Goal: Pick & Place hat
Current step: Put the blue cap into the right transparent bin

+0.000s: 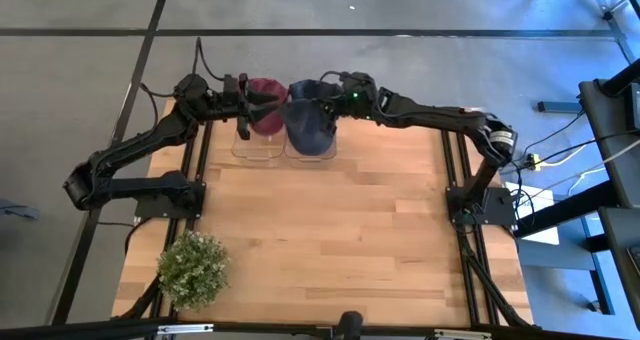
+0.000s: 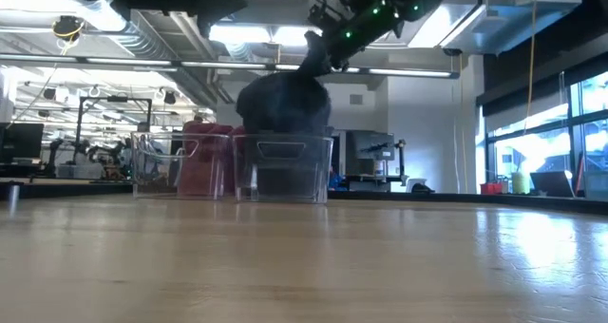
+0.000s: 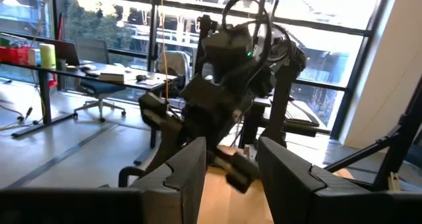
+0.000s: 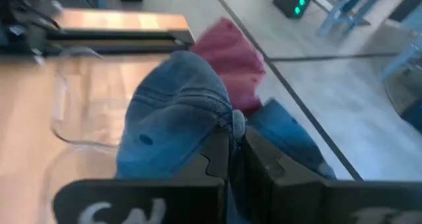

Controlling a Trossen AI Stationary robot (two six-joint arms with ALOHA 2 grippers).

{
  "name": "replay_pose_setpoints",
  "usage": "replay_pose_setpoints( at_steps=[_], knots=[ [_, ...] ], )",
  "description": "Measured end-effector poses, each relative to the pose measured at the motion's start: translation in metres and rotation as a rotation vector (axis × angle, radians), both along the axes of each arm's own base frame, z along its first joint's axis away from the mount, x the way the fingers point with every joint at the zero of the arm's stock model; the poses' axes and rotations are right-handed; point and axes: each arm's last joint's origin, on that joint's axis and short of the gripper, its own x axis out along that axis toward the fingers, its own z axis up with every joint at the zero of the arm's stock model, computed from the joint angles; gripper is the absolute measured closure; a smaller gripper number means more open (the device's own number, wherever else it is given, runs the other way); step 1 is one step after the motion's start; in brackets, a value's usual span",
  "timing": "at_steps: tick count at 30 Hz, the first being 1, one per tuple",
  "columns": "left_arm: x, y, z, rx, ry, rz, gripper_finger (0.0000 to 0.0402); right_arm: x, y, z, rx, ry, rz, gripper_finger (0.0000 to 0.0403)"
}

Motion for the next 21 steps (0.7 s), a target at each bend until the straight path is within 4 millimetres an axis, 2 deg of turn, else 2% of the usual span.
replay_pose_setpoints(
  at_steps=[5, 14, 21],
  knots=[
    [0.0, 0.0, 0.0, -0.001, 0.0, 0.001, 0.0267, 0.0, -0.01, -0.005, -0.027, 0.007, -0.073, 0.038],
    [0.0, 0.0, 0.0, -0.001, 0.001, 0.002, 0.0266, -0.003, -0.021, -0.008, -0.05, 0.025, -0.086, 0.0379],
    [0.0, 0.0, 0.0, -0.001, 0.001, 0.002, 0.0265, 0.005, -0.025, -0.026, -0.075, 0.075, -0.065, 0.0377]
  ],
)
